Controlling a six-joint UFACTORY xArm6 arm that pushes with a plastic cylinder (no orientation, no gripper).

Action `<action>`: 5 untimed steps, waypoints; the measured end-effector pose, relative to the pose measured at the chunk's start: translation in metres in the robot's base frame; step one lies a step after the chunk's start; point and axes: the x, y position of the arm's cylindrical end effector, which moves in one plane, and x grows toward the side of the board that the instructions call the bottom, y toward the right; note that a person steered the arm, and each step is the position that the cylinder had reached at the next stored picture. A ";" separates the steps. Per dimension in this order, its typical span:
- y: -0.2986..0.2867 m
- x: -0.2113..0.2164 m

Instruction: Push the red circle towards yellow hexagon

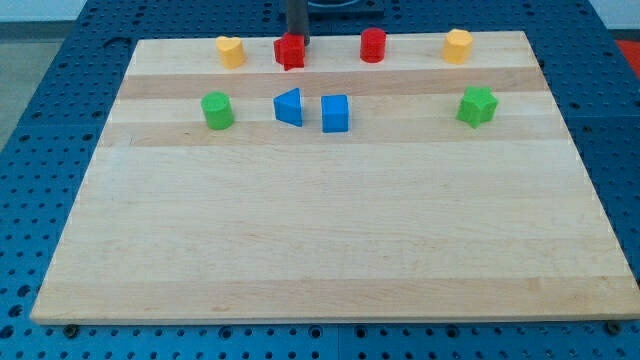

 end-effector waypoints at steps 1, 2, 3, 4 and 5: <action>0.000 0.017; 0.010 0.010; 0.087 0.013; 0.154 0.045; 0.181 0.078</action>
